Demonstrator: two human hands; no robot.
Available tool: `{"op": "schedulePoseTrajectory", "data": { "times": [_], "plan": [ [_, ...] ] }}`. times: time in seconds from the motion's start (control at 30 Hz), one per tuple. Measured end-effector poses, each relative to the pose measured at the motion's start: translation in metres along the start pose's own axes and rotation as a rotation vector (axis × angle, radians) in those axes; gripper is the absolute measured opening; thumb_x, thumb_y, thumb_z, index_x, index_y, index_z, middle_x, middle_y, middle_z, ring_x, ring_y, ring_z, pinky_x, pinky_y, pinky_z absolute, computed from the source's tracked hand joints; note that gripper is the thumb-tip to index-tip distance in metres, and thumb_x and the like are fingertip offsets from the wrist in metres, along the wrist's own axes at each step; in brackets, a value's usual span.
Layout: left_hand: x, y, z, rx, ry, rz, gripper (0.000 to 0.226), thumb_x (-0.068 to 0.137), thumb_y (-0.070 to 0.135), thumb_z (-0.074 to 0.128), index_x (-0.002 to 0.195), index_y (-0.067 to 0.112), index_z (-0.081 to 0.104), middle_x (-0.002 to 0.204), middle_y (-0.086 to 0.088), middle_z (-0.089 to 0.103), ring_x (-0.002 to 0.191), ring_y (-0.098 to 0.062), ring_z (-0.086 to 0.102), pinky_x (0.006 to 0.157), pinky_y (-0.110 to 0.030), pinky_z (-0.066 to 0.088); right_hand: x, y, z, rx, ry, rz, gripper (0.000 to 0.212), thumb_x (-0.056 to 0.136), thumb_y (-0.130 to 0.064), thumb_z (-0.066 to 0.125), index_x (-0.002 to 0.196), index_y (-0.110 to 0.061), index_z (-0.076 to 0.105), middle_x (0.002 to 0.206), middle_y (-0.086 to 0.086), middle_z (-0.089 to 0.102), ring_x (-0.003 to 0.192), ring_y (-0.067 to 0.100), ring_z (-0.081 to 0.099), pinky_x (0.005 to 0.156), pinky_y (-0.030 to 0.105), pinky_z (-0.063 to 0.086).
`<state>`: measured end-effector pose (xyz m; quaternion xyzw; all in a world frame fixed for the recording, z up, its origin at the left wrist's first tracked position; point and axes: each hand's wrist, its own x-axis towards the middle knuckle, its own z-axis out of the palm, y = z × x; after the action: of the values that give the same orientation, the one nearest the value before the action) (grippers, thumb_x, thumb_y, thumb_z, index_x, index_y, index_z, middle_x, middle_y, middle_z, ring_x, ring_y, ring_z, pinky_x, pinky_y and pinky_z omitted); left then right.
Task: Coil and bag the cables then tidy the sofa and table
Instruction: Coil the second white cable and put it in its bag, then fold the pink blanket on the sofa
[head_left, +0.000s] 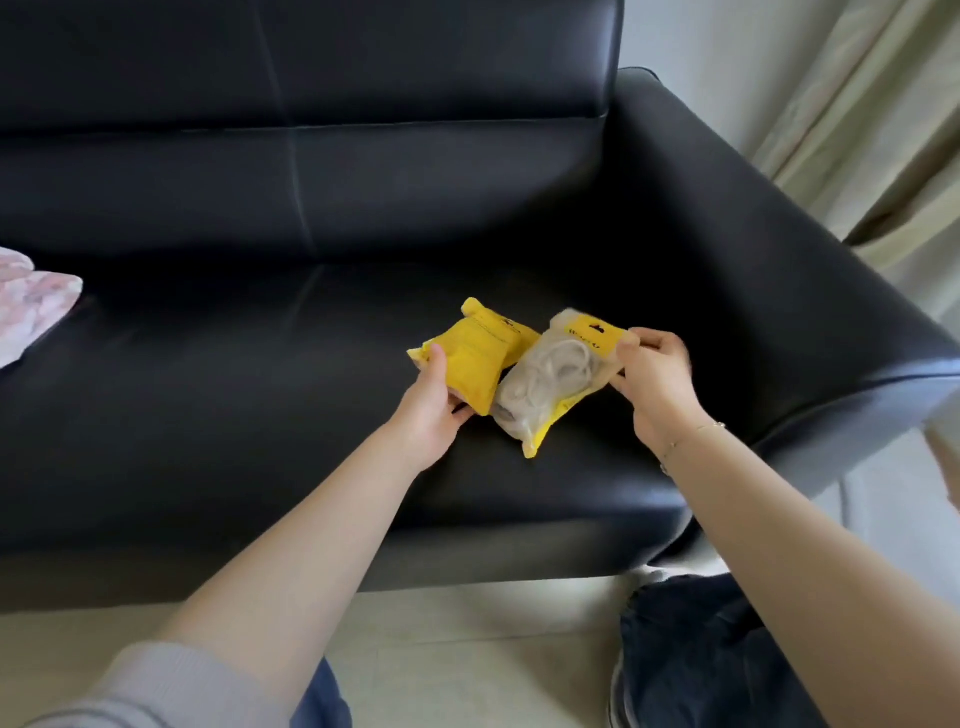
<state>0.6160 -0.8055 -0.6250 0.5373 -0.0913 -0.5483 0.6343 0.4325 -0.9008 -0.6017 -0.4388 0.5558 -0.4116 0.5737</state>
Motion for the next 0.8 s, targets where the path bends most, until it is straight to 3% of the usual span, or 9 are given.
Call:
{"op": "schedulePoseTrajectory", "data": {
  "times": [0.07, 0.13, 0.3, 0.37, 0.43, 0.5, 0.57, 0.67, 0.8],
  "plan": [
    [0.005, -0.005, 0.006, 0.271, 0.095, 0.092, 0.054, 0.102, 0.048, 0.038, 0.148, 0.020, 0.032, 0.142, -0.003, 0.048, 0.120, -0.021, 0.053, 0.086, -0.033, 0.051, 0.002, 0.005, 0.001, -0.089, -0.064, 0.064, 0.054, 0.091, -0.004, 0.056, 0.139, -0.020, 0.036, 0.137, 0.012, 0.047, 0.118, 0.025, 0.051, 0.093, 0.033, 0.047],
    [0.007, -0.007, 0.004, 0.481, 0.230, 0.153, 0.050, 0.100, 0.046, 0.045, 0.142, 0.019, 0.041, 0.132, 0.000, 0.051, 0.115, -0.020, 0.053, 0.095, -0.035, 0.049, -0.001, 0.008, 0.007, -0.233, -0.075, 0.092, 0.072, 0.091, 0.000, 0.055, 0.150, -0.023, 0.021, 0.149, 0.010, 0.030, 0.129, 0.027, 0.041, 0.094, 0.032, 0.041],
    [-0.001, -0.002, -0.014, 0.636, 0.312, 0.264, 0.051, 0.099, 0.040, 0.052, 0.142, 0.017, 0.038, 0.137, -0.005, 0.048, 0.118, -0.020, 0.050, 0.097, -0.033, 0.044, -0.016, 0.006, 0.020, -0.350, -0.038, -0.029, 0.069, 0.090, -0.005, 0.055, 0.150, -0.024, 0.026, 0.161, 0.002, -0.007, 0.147, 0.027, 0.012, 0.114, 0.037, 0.032],
    [-0.015, 0.003, -0.020, 0.692, 0.302, 0.328, 0.050, 0.098, 0.035, 0.055, 0.142, 0.017, 0.040, 0.140, -0.005, 0.047, 0.120, -0.017, 0.048, 0.092, -0.028, 0.037, -0.028, 0.004, 0.023, -0.369, -0.024, -0.151, 0.060, 0.088, -0.004, 0.053, 0.144, -0.022, 0.037, 0.161, 0.003, 0.003, 0.147, 0.024, 0.008, 0.116, 0.039, 0.029],
    [-0.034, 0.007, -0.026, 0.788, 0.288, 0.384, 0.043, 0.097, 0.029, 0.057, 0.137, 0.018, 0.049, 0.140, -0.005, 0.045, 0.118, -0.015, 0.046, 0.093, -0.027, 0.037, -0.046, 0.000, 0.027, -0.404, -0.033, -0.297, 0.053, 0.086, -0.003, 0.054, 0.135, -0.020, 0.048, 0.153, 0.005, 0.027, 0.140, 0.023, 0.025, 0.113, 0.039, 0.033],
    [-0.058, 0.009, -0.032, 0.865, 0.272, 0.419, 0.034, 0.095, 0.025, 0.059, 0.129, 0.022, 0.056, 0.136, -0.003, 0.046, 0.120, -0.015, 0.045, 0.096, -0.030, 0.038, -0.066, -0.005, 0.033, -0.425, -0.097, -0.385, 0.045, 0.087, -0.003, 0.054, 0.129, -0.019, 0.055, 0.134, 0.003, 0.049, 0.111, 0.018, 0.051, 0.094, 0.030, 0.045],
    [-0.089, 0.013, -0.044, 0.853, 0.231, 0.438, 0.025, 0.095, 0.021, 0.059, 0.119, 0.026, 0.059, 0.130, 0.001, 0.051, 0.122, -0.012, 0.046, 0.094, -0.028, 0.038, -0.093, -0.008, 0.042, -0.392, -0.202, -0.403, 0.036, 0.089, -0.004, 0.053, 0.121, -0.017, 0.062, 0.118, -0.002, 0.062, 0.100, 0.013, 0.059, 0.082, 0.023, 0.047],
    [-0.125, 0.021, -0.060, 0.828, 0.220, 0.401, 0.026, 0.094, 0.017, 0.057, 0.118, 0.025, 0.063, 0.125, 0.006, 0.053, 0.118, -0.006, 0.046, 0.090, -0.025, 0.036, -0.125, -0.009, 0.057, -0.367, -0.336, -0.384, 0.023, 0.092, -0.012, 0.055, 0.111, -0.019, 0.067, 0.109, -0.006, 0.068, 0.104, 0.011, 0.062, 0.085, 0.023, 0.051],
    [-0.137, 0.041, -0.084, 0.810, 0.213, 0.340, 0.028, 0.094, 0.011, 0.054, 0.116, 0.027, 0.064, 0.119, 0.010, 0.058, 0.115, -0.008, 0.052, 0.088, -0.022, 0.037, -0.140, -0.007, 0.074, -0.570, -0.479, -0.550, 0.018, 0.093, -0.015, 0.058, 0.107, -0.020, 0.068, 0.103, -0.011, 0.067, 0.092, 0.000, 0.059, 0.073, 0.005, 0.045]
  ]
}}
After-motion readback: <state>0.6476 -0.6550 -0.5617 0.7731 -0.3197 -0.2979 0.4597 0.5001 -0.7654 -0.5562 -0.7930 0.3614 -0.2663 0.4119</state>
